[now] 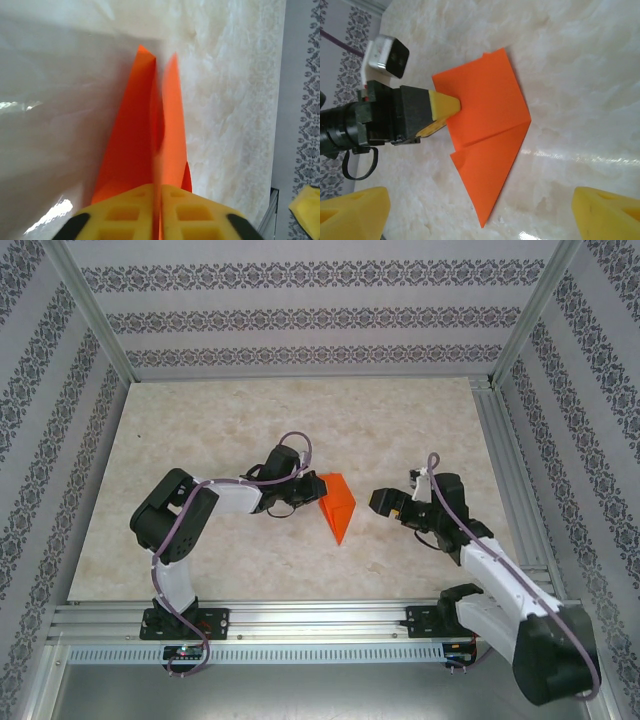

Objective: Fold a paper plane with a square sheet of paper (fold left side to right side)
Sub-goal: Fold the wing for the fifth time at the center of the table.

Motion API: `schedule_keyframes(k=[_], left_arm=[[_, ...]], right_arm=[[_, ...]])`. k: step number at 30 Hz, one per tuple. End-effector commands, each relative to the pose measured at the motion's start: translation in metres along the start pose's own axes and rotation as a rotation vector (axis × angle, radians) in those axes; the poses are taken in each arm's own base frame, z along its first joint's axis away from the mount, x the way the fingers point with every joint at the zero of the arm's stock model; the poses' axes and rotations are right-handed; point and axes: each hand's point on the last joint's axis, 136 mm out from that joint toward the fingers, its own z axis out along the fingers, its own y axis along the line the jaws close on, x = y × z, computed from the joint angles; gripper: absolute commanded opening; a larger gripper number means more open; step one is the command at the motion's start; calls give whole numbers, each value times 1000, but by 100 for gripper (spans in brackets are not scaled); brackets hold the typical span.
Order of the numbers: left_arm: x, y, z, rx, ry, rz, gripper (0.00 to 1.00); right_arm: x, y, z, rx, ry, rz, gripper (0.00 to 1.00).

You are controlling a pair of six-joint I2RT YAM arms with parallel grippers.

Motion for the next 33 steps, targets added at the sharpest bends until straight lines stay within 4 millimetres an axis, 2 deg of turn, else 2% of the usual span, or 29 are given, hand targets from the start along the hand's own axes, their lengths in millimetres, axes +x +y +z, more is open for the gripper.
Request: schedule_keyframes(k=[1, 6, 14, 18, 24, 29, 33], left_arm=[[-1, -27, -12, 89, -12, 78, 5], [2, -42, -34, 149, -14, 114, 0], [14, -70, -65, 241, 12, 202, 0], [18, -82, -74, 287, 19, 234, 0], [19, -93, -80, 332, 26, 253, 0], [20, -93, -79, 336, 38, 248, 0], [19, -88, -79, 325, 31, 236, 0]], right_arm=[[-23, 30, 6, -142, 3, -100, 87], [-41, 32, 25, -252, 37, -140, 77], [-54, 48, 45, -411, 118, -211, 74], [-51, 55, 49, -462, 159, -213, 73], [-35, 69, 55, -518, 229, -221, 65], [-34, 76, 55, -545, 237, -207, 57], [-30, 73, 55, -537, 251, -207, 51]])
